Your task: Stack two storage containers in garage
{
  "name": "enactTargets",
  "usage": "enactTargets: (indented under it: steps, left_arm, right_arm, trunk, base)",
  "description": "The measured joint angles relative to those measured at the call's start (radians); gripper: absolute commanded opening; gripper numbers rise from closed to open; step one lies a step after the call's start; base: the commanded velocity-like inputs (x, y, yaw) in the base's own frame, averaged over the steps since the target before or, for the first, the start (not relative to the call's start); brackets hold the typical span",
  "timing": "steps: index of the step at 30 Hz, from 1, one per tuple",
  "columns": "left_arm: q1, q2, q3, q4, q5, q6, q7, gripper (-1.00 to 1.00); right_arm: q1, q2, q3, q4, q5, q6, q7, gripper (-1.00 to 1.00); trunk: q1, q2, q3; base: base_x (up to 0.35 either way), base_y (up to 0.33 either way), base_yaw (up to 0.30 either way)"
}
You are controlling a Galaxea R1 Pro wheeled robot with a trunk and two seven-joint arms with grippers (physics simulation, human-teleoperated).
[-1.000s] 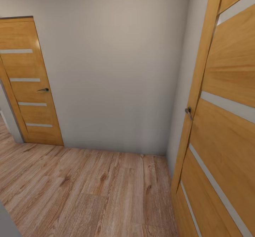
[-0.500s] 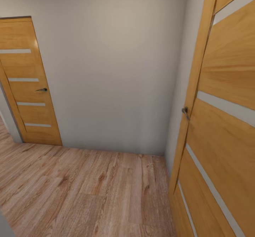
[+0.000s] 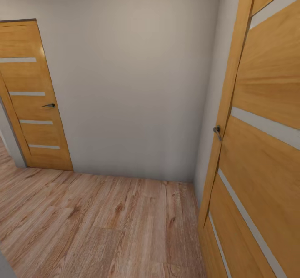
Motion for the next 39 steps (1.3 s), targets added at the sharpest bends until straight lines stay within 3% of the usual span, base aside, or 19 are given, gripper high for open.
enactTargets:
  steps: [21,39]
  left_arm:
    - [0.0,0.0,0.0,0.0,0.0,0.0,0.0,1.0]
    - [0.0,0.0,0.0,0.0,0.001,0.001,0.0,1.0]
  right_arm:
    - [0.0,0.001,0.0,0.0,0.0,0.0,0.0,1.0]
    - [0.0,0.001,0.0,0.0,0.0,0.0,0.0,1.0]
  trunk:
    - [0.0,0.0,0.0]
    - [-0.001,0.0,0.0]
  base:
    - [0.009,0.057,0.0]
    - [0.296,0.0,0.0]
